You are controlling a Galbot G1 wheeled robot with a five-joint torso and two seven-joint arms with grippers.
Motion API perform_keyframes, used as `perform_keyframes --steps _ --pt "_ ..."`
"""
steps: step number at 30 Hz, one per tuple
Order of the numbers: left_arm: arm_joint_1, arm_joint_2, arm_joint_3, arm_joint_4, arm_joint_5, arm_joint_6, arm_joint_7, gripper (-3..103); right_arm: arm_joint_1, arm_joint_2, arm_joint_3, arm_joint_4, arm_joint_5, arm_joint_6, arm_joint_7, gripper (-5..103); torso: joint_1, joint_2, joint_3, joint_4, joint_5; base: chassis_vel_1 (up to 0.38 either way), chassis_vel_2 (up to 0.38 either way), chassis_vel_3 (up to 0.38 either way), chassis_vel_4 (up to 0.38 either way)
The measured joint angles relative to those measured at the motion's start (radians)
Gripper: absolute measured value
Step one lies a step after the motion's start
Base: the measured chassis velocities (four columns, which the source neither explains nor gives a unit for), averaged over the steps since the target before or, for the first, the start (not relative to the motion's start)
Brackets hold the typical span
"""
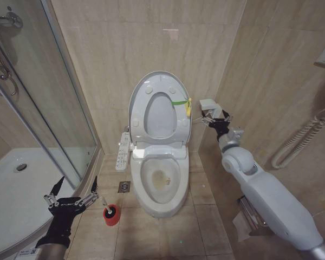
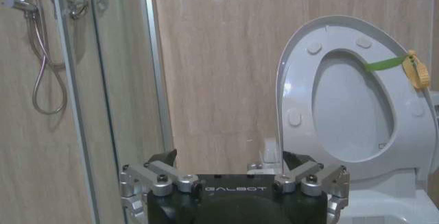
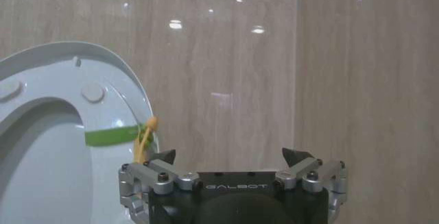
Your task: Open the toilet lid, clean the toilet bowl with a toilet brush, close the toilet lid, and flush.
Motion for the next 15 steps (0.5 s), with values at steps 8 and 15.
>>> perform_keyframes --steps 8,15 --pt "0.0 0.0 0.0 0.0 0.0 0.0 0.0 100 -0.22 0.013 0.124 0.136 -0.012 -0.001 0.001 100 0.0 0.0 0.0 -0.0001 0.0 0.0 0.0 0.0 0.0" --pt "0.0 0.0 0.0 0.0 0.0 0.0 0.0 100 -0.389 0.05 0.206 0.246 -0.041 0.016 -0.021 100 0.0 0.0 0.0 0.0 0.0 0.0 0.0 0.0 0.0"
